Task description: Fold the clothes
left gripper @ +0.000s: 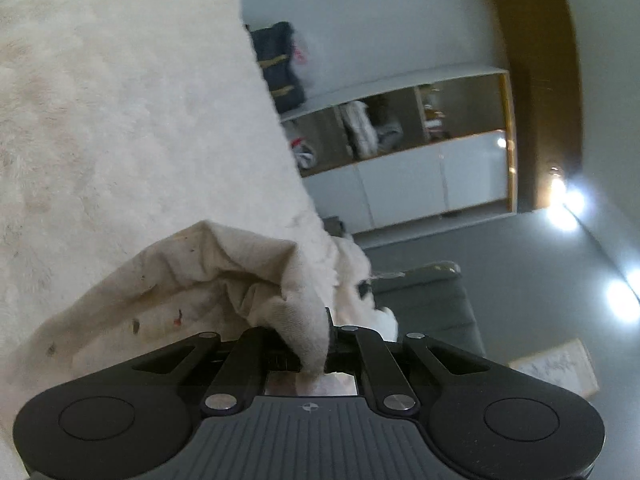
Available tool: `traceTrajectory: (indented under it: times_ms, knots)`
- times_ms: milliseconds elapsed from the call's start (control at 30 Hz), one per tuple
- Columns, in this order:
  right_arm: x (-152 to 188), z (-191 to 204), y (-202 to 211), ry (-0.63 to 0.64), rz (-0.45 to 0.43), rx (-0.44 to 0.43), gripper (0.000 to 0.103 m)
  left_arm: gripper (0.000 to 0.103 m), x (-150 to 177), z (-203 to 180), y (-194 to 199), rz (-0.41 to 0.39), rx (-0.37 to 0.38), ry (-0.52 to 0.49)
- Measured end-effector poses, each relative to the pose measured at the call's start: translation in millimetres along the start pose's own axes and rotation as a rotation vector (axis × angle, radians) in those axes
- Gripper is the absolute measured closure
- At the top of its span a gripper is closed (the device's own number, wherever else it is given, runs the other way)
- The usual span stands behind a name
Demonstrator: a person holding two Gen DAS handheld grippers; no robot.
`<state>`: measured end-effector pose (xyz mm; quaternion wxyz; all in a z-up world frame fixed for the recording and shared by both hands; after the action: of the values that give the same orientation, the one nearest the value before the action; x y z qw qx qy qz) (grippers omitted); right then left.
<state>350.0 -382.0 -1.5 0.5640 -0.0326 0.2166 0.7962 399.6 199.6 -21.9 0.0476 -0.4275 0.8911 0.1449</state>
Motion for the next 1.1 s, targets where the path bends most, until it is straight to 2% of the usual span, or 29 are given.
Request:
traceTrajectory:
  times_ms: [100,200,267,333,433,467,533,633,667,700,767,800,833,867,900,933,967,1000,1033,1067,1100]
  knots:
    - [-4,5,-14,-0.002,0.006,-0.046,0.096,0.098,-9,-12,4,-0.041,0.098,-0.019]
    - [-1,10,-1,0.051,-0.012,-0.128,0.096,0.098,-1,-23,21,-0.052,0.266,-0.099]
    - [2,2,8,0.107,-0.018,-0.171,0.096,0.098,15,-13,43,-0.057,0.381,-0.185]
    - [11,-25,19,0.147,0.004,-0.196,0.096,0.098,34,19,57,-0.041,0.419,-0.220]
    - [34,-92,32,0.195,0.040,-0.152,0.095,0.096,76,103,71,0.031,0.254,-0.211]
    - [44,-112,34,0.222,0.051,-0.114,0.094,0.095,90,140,72,0.067,0.152,-0.195]
    - [77,-172,37,0.355,0.106,0.082,0.091,0.093,118,203,78,0.133,-0.084,-0.186]
    - [109,-230,55,0.452,0.194,0.335,0.088,0.092,145,251,109,0.206,-0.237,-0.110]
    - [111,-241,68,0.436,0.195,0.386,0.084,0.092,143,250,126,0.172,-0.232,-0.108]
    - [106,-245,83,0.389,0.169,0.393,0.083,0.090,140,247,143,0.135,-0.224,-0.107]
    - [90,-236,110,0.357,0.108,0.383,0.074,0.076,131,236,172,0.073,-0.240,-0.143]
    - [83,-227,119,0.403,0.075,0.405,0.067,0.069,127,229,184,0.051,-0.249,-0.176]
    - [77,-217,126,0.467,0.040,0.426,0.066,0.066,123,221,196,0.028,-0.258,-0.208]
    - [73,-209,127,0.516,0.023,0.427,0.064,0.063,125,213,199,0.025,-0.252,-0.229]
    - [71,-203,127,0.552,0.020,0.418,0.063,0.054,128,204,201,0.022,-0.245,-0.249]
    - [71,-199,126,0.568,0.022,0.411,0.061,0.050,131,195,204,0.020,-0.238,-0.269]
    - [72,-197,124,0.567,0.029,0.405,0.058,0.047,140,185,198,0.035,-0.189,-0.269]
    - [76,-195,120,0.566,0.029,0.396,0.055,0.041,149,175,191,0.052,-0.136,-0.268]
    - [83,-191,115,0.565,0.024,0.383,0.052,0.033,159,165,179,0.067,-0.126,-0.319]
    - [90,-188,111,0.576,0.021,0.376,0.050,0.030,168,155,165,0.083,-0.118,-0.374]
    - [105,-181,106,0.637,0.026,0.376,0.049,0.026,177,145,152,0.099,-0.109,-0.428]
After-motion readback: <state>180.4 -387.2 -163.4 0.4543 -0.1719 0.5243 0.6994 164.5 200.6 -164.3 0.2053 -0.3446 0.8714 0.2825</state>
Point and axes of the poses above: each gripper's, at about its wrist camera, not at the fingertips, and y roughly against the way its jaws point, z to its left, x to its underside, the point moved 5 cm from there along -y, roughly the way its jaws point, and after that the axes turned 5 degrees about x, right-handed, at the moved point
